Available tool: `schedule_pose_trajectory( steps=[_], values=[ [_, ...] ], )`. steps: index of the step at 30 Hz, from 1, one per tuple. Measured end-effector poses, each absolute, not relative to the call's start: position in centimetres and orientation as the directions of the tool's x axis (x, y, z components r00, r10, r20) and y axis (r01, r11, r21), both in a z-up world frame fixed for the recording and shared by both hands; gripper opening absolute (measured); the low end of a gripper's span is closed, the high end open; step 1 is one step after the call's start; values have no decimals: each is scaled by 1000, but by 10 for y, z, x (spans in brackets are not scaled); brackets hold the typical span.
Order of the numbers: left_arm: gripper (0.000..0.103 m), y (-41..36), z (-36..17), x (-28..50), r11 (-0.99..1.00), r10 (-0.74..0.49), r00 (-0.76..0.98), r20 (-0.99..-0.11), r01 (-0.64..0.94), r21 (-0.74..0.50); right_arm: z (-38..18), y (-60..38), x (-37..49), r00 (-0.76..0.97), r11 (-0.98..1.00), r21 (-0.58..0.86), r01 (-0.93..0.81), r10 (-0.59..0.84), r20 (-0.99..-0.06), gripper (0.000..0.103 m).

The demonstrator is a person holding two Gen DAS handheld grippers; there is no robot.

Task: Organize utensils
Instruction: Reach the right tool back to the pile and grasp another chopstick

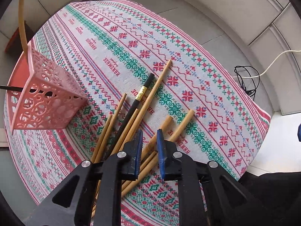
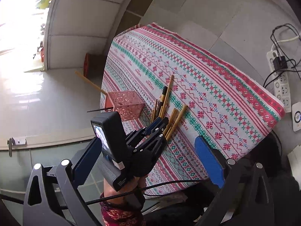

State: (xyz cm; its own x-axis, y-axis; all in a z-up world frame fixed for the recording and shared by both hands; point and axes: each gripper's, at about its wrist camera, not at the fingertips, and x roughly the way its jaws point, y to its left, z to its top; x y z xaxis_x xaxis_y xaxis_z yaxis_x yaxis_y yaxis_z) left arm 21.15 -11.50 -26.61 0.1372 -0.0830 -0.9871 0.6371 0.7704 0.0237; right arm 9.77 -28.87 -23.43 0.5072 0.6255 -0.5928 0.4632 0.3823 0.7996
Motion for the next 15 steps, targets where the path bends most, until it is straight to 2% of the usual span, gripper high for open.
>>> schedule_pose_trajectory(
  steps=[8, 13, 15],
  values=[
    [15, -115, -259, 217, 756, -112, 120, -986, 655, -6, -247, -301, 91, 535, 279, 812, 513, 635, -557, 96],
    [15, -119, -275, 214, 743, -69, 92, -993, 669, 10, -253, -305, 90, 563, 232, 812, 535, 619, -547, 96],
    [16, -120, -284, 216, 747, -65, 94, -993, 665, 14, -254, -307, 89, 567, 241, 799, 551, 594, -571, 96]
  ],
)
